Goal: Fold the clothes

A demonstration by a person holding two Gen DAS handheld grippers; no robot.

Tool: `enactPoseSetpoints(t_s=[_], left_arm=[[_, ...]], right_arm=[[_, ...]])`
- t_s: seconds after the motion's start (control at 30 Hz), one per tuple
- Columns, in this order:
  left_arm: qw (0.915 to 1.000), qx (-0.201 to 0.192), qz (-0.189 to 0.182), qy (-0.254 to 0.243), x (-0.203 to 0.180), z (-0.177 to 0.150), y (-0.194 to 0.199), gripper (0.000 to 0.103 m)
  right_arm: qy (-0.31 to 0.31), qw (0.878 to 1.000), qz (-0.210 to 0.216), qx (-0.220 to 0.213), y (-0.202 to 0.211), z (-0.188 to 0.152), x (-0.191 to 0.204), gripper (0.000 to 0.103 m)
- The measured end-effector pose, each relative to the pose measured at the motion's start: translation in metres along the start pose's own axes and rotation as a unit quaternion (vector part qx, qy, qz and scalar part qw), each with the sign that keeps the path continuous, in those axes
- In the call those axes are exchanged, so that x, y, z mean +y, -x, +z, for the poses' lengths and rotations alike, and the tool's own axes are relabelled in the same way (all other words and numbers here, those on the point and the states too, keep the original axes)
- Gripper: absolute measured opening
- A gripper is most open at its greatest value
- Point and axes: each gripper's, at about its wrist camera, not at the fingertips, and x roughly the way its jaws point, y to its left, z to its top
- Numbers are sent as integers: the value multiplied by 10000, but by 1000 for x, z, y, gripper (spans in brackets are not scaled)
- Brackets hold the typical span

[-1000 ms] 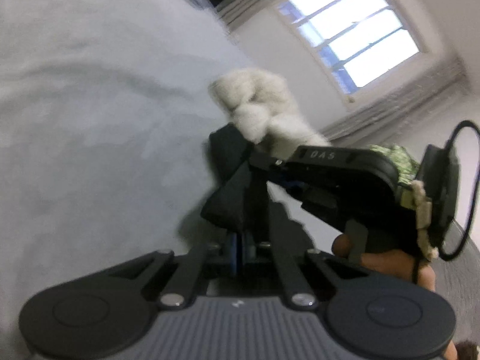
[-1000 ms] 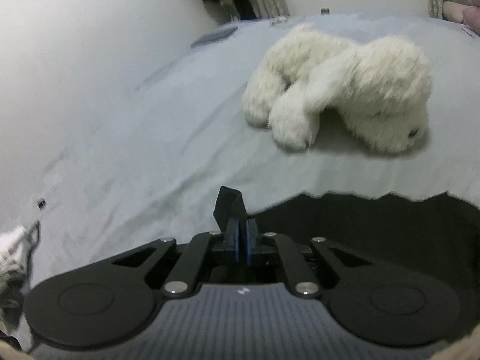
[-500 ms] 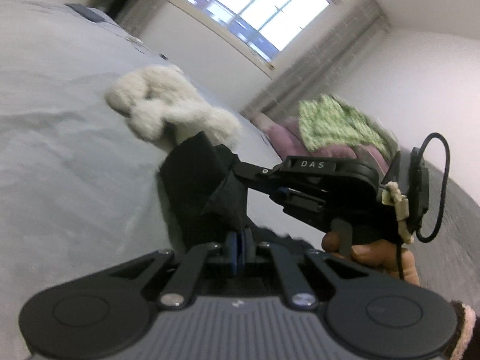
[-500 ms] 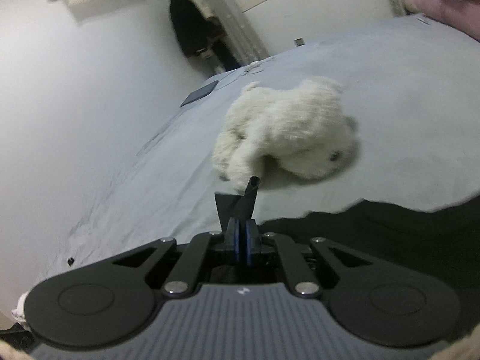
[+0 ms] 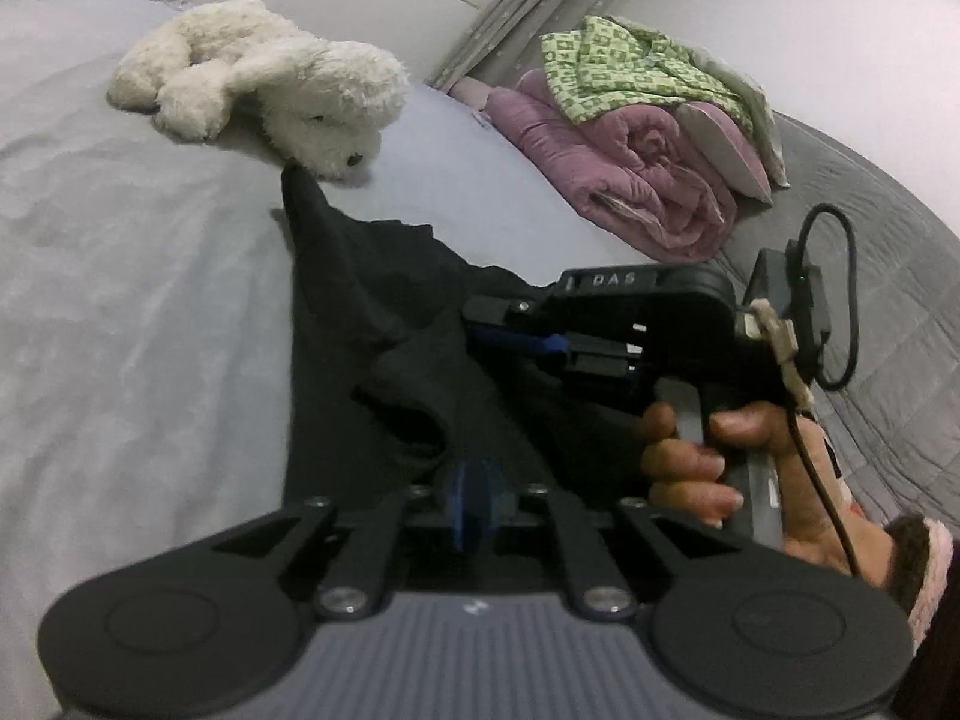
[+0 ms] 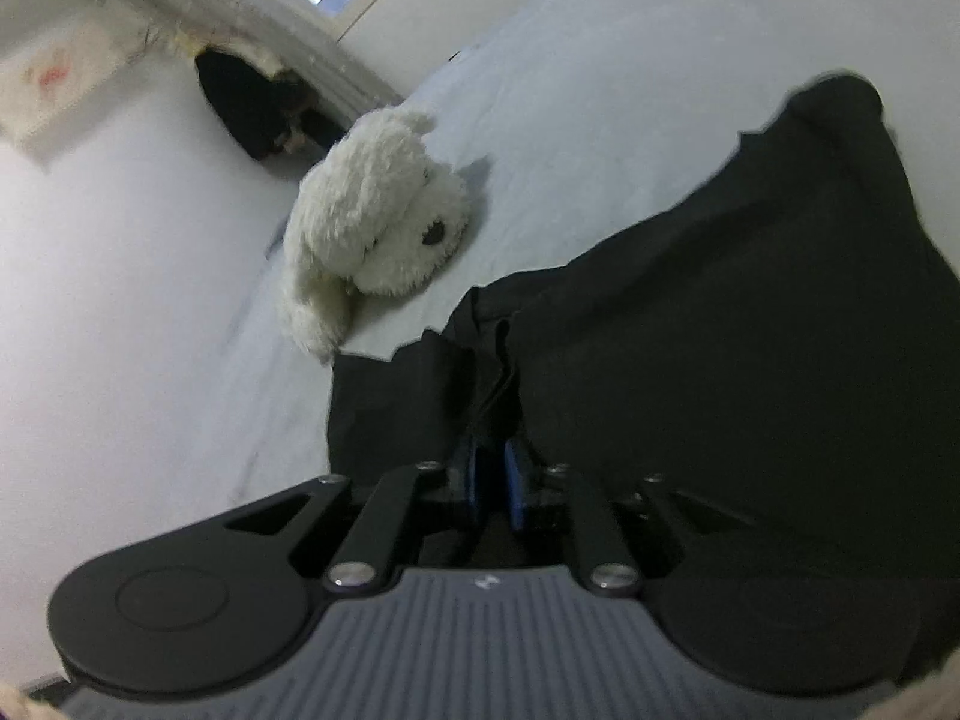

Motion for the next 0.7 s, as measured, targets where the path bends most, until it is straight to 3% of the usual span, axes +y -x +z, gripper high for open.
enactPoseSetpoints(t_s=[0.1, 0.2, 0.3, 0.33, 0.4, 0.47, 0.53, 0.63, 0.67, 0.7], left_arm=[[9998, -170, 49, -36, -1, 0, 2, 32], [9996, -254, 90, 105, 1, -1, 1, 34], [9987, -339, 60, 383, 7, 0, -3, 34], [9981, -369, 41, 486, 8, 1, -5, 34], [9975, -428, 23, 559, 9, 0, -8, 34], [9975, -482, 17, 521, 6, -1, -11, 32], [9983, -485, -19, 325, -2, -2, -13, 32], [9993, -353, -120, 100, -12, -4, -17, 32], [9995, -257, -166, 37, -14, -4, -19, 32], [9996, -162, -212, -25, -16, -5, -20, 32]], right_arm=[[-142, 9998, 35, -125, -4, 5, -3, 25], [-298, 9992, 137, -235, -8, 10, -6, 38], [-260, 9992, 42, -293, -15, 12, -3, 37], [-141, 9995, -35, -296, -18, 12, 0, 36], [205, 9991, -209, -306, -20, 14, 9, 10], [554, 9971, -219, -465, -15, 15, 18, 6], [725, 9944, -189, -739, -6, 17, 21, 4], [812, 9910, -579, -890, -1, 24, 16, 4], [832, 9905, -733, -814, -2, 26, 13, 6], [811, 9907, -803, -739, -1, 27, 11, 16]])
